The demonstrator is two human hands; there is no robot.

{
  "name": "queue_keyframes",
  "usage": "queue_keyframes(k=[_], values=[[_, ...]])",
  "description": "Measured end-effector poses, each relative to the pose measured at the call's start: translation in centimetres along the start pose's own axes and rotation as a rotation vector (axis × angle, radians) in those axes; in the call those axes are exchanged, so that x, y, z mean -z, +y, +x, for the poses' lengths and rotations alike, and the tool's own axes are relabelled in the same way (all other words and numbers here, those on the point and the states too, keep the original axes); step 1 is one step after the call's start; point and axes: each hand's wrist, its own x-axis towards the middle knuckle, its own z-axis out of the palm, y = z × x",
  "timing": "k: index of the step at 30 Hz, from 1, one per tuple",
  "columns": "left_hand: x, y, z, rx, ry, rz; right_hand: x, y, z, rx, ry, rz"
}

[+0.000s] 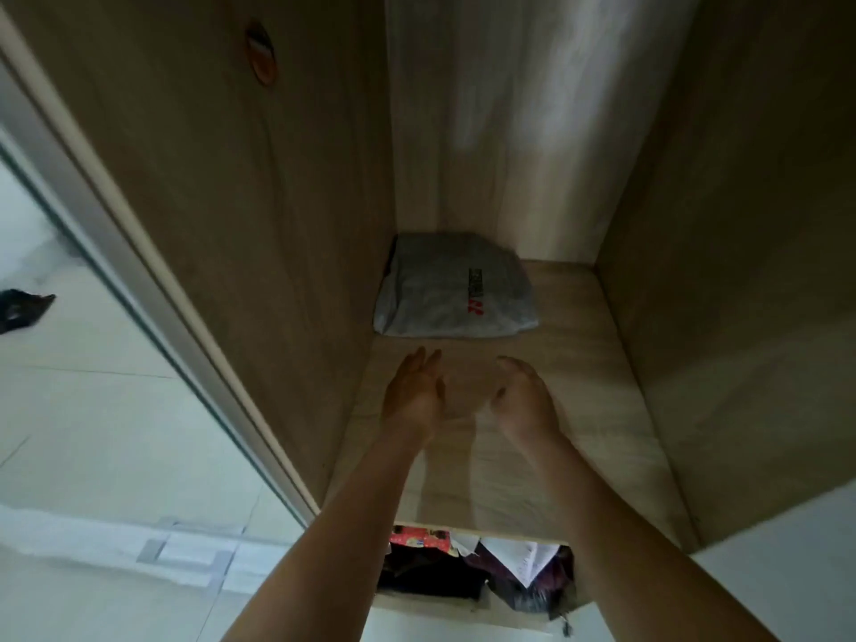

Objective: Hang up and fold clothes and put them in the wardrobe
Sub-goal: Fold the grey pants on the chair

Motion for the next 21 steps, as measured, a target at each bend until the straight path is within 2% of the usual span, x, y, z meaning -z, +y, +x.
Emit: queue_keyframes(k=[3, 11, 16, 21], values=[[4.1, 3.5, -2.1, -0.067, 0.073, -0.031, 5.2, -2.8, -2.3, 0.059, 0.052, 0.019], [15.8, 11.2, -10.1, -0.002, 0.152, -0.050, 16.2, -10.5, -9.8, 0.077, 0.071, 0.035], [22.3, 12.7, -16.7, 0.011, 0.209, -0.095, 19.7, -15.3, -15.6, 0.113, 0.071, 0.045], [28.6, 11.5, -24.5, 0.121, 0.370, -0.122, 21.0, -21.7, -22.5, 0.230, 0.085, 0.129]])
